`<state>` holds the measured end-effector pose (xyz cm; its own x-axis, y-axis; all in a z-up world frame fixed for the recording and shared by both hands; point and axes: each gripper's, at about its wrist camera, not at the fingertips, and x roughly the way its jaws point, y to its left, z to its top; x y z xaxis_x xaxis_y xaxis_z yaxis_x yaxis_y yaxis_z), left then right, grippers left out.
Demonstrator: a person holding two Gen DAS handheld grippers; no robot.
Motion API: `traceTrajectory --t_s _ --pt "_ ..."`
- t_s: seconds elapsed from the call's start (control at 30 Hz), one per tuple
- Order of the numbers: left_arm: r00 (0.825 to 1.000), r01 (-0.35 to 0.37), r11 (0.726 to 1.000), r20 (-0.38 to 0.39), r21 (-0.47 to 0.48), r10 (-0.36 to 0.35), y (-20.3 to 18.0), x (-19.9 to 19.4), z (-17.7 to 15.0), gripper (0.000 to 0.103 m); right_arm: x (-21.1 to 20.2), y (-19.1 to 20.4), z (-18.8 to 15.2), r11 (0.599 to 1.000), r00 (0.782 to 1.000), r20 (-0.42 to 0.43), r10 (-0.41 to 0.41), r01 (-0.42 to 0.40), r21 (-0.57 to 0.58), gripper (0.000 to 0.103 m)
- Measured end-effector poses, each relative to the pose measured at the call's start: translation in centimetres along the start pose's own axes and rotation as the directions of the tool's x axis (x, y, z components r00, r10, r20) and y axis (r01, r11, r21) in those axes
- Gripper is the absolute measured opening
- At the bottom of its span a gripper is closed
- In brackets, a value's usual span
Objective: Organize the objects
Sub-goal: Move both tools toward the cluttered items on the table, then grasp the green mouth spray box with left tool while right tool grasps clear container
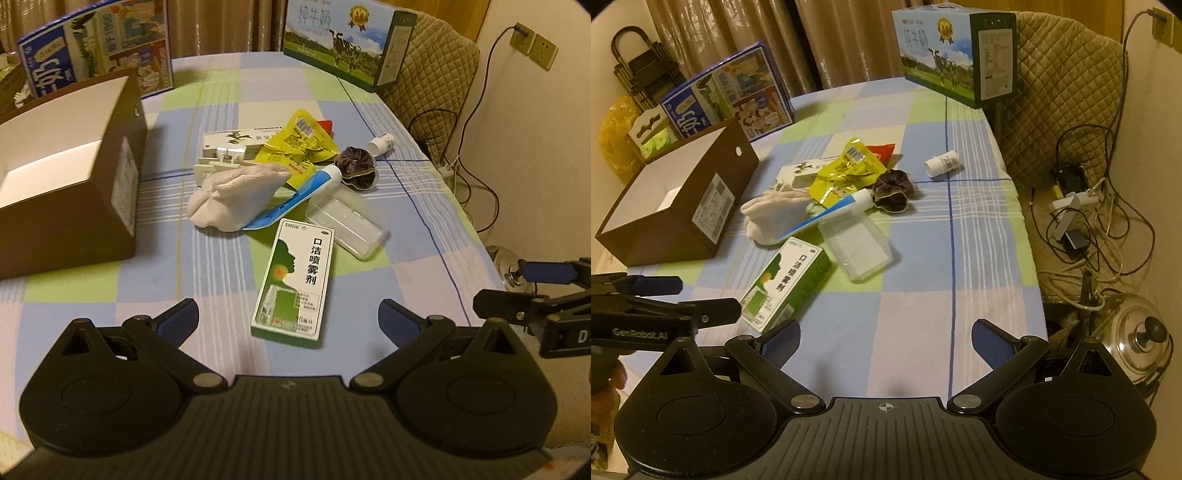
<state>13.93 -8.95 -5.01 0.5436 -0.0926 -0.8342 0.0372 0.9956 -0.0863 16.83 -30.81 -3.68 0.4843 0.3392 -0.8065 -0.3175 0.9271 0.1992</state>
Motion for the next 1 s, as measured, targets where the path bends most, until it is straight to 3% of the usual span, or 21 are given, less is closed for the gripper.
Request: traceTrajectory --t_s 0.57,0.8,0.87,0.93,1.0 --pt "0.997 0.014 0.994 -0.083 0.108 -0.005 -0.9 8.5 2.5 0.101 1.2 -5.8 1.1 0.991 0.998 -0.009 -0.058 0.059 0.124 0.097" --pt "0.997 0.014 0.991 -0.082 0.136 -0.003 -1.0 10.0 2.8 0.090 1.8 -6.2 1.4 0.990 0.999 -0.014 -0.047 0.049 0.133 0.093" --pt "0.997 0.015 0.989 -0.077 0.146 -0.004 -1.0 10.1 2.6 0.084 2.2 -6.2 1.6 0.991 0.999 -0.016 -0.046 0.048 0.128 0.092" --pt "0.997 0.016 0.987 -0.079 0.158 -0.004 -1.0 10.2 2.4 0.065 2.6 -6.2 1.8 0.992 0.999 -0.020 -0.047 0.049 0.119 0.090" --pt "0.996 0.031 0.988 -0.088 0.153 -0.017 -0.8 10.2 2.1 0.052 3.1 -6.0 2.0 0.994 0.999 -0.021 -0.038 0.040 0.101 0.089"
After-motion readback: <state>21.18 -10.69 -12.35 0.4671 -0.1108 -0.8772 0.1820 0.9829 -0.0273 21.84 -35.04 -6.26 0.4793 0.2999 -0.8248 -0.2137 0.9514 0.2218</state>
